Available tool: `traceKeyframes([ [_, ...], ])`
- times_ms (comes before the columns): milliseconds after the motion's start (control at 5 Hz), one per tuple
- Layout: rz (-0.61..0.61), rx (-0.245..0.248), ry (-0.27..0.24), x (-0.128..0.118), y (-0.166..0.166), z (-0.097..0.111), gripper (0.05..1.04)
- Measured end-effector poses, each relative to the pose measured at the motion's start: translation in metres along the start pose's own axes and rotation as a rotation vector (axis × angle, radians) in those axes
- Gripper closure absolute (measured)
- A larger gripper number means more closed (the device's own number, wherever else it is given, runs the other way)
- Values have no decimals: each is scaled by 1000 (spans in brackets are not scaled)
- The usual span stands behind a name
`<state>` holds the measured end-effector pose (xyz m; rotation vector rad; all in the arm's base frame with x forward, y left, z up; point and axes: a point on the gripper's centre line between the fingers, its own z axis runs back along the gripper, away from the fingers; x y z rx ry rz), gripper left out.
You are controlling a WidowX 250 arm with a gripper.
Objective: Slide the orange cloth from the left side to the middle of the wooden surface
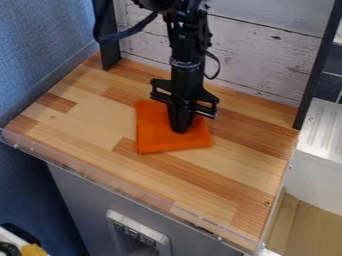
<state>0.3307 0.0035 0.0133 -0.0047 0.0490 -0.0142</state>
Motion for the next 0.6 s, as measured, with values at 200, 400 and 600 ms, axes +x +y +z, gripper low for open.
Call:
traceKeyframes([
  [200,2,1,-9,-2,-5,0,1024],
  [400,-4,7,-26,-5,-11,-1,1024],
  [600,-1,6,-44,-2,-13,-1,1024],
])
